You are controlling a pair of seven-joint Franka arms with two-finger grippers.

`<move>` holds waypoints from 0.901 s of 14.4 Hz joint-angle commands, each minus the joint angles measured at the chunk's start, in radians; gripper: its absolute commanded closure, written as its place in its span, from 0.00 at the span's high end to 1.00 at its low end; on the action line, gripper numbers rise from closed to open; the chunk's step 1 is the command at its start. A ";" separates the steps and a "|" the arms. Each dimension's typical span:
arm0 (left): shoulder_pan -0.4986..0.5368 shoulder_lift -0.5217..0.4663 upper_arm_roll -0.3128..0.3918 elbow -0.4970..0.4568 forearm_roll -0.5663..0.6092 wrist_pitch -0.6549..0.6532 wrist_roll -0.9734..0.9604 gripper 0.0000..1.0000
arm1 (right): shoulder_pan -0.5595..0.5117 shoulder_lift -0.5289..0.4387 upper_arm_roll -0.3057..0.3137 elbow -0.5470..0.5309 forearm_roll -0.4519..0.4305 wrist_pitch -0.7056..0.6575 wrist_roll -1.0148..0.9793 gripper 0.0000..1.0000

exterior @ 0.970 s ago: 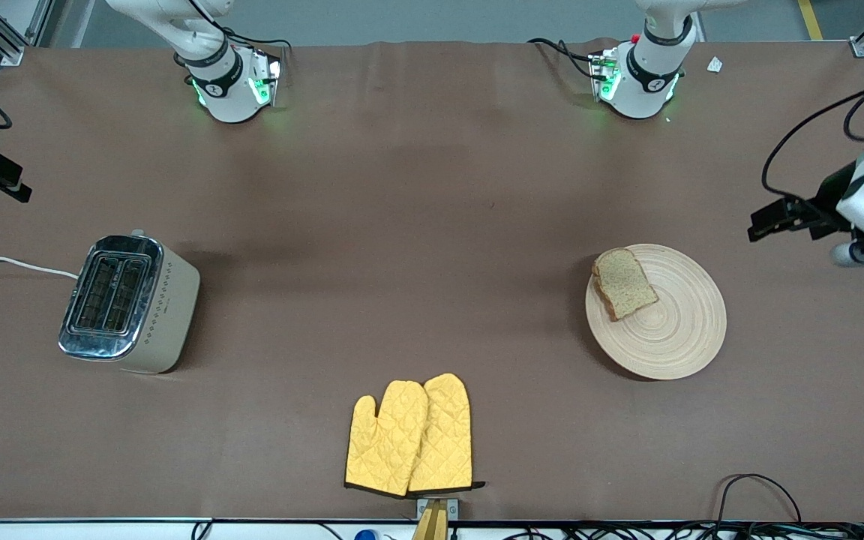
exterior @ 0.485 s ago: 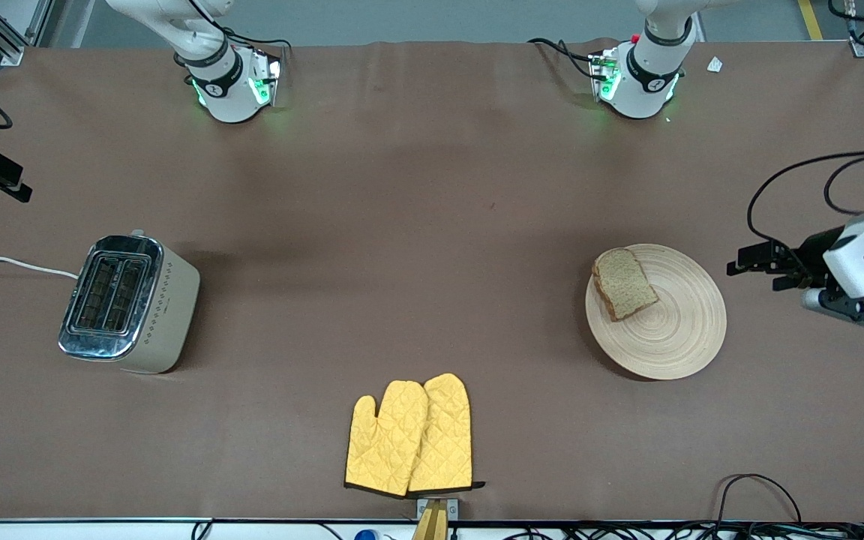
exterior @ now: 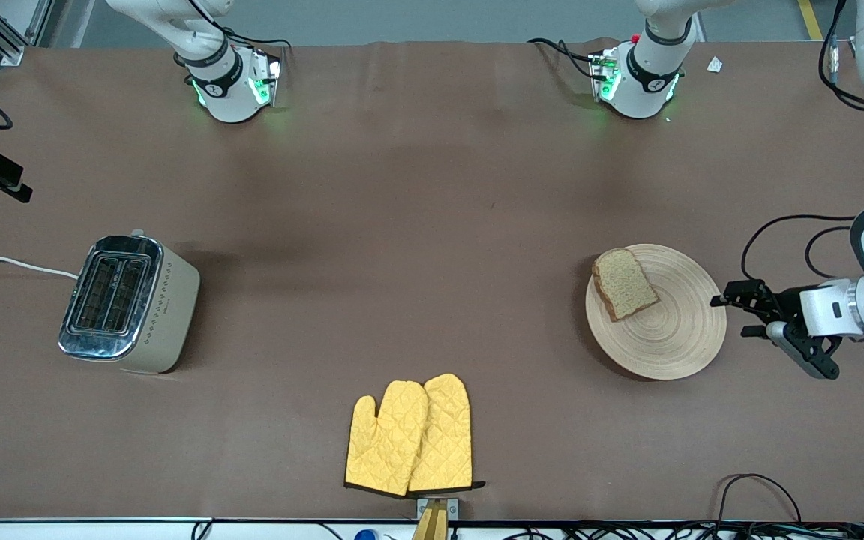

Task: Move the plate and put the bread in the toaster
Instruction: 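Move the left gripper down toward the wooden plate's rim, then grasp the rim of the wooden plate with the left gripper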

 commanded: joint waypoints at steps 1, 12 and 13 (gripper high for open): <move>0.019 0.124 -0.015 0.141 -0.013 -0.021 0.075 0.91 | -0.001 -0.002 0.001 -0.006 0.013 -0.002 0.010 1.00; 0.034 0.340 -0.017 0.286 -0.131 0.062 0.181 0.67 | -0.001 -0.002 0.001 -0.008 0.013 -0.002 0.002 1.00; 0.034 0.346 -0.017 0.286 -0.131 0.062 0.195 0.63 | -0.001 -0.002 0.001 -0.008 0.013 -0.002 0.002 1.00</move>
